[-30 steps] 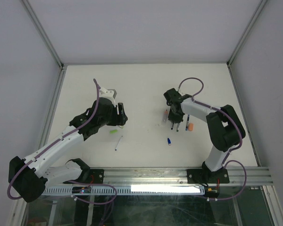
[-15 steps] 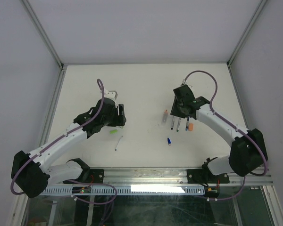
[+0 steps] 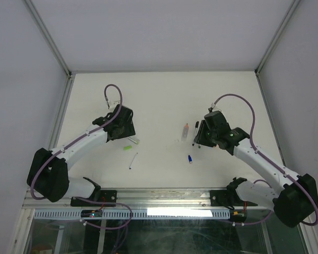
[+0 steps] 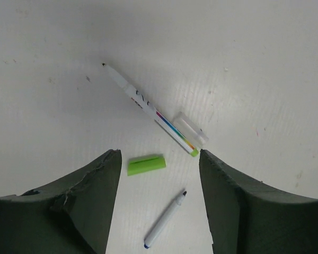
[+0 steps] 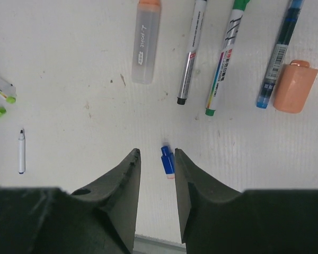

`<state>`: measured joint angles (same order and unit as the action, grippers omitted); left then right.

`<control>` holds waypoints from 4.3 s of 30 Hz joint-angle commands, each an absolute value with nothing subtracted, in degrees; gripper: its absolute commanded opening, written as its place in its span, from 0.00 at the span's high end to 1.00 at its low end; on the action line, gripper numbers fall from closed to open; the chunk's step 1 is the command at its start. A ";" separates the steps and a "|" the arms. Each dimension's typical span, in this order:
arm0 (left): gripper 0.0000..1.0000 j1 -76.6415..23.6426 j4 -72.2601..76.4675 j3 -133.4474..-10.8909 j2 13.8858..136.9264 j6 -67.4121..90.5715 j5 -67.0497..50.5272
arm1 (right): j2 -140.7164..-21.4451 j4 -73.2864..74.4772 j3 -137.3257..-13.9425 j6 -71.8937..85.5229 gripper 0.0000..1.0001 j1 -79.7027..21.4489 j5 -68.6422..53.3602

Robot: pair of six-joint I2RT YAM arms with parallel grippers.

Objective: Insert the pens into the pen caps
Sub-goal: Place the pen at the center of the board, then pick up the pen from the center of the board.

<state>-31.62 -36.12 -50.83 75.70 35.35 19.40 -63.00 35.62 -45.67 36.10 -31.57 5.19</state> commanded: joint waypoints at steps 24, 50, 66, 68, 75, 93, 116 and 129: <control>0.49 -23.81 -30.88 -56.83 93.49 42.38 23.25 | -54.76 33.06 -37.93 36.65 0.65 -32.21 1.63; 0.83 -23.67 -26.42 -52.23 91.80 40.69 19.76 | -52.46 33.98 -37.01 37.33 0.65 -32.22 1.85; 0.84 -27.14 -20.35 -50.16 82.29 41.39 5.61 | -51.24 26.96 -35.13 40.90 0.65 -32.72 -2.77; 0.83 -29.10 -19.85 -50.37 82.27 42.52 4.39 | -50.71 22.34 -33.57 42.61 0.64 -33.43 -4.61; 0.83 -39.06 -18.04 -53.76 84.35 47.07 3.08 | -53.07 3.68 -27.76 46.49 0.54 -38.42 -7.86; 0.84 -48.76 -14.95 -57.42 89.29 51.57 1.22 | -70.36 -15.72 -27.55 48.43 0.49 -49.92 -3.67; 0.71 -49.57 -14.26 -54.30 87.33 51.59 2.38 | -73.48 -17.28 -28.61 49.32 0.99 -50.08 -3.65; 0.59 -40.23 -26.42 -46.96 75.25 55.41 11.11 | -69.73 -7.81 -28.33 49.83 1.00 -50.08 -0.94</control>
<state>-45.21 -21.85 -50.24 80.71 52.21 7.20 -71.75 -9.02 -26.68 49.63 -50.02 -2.92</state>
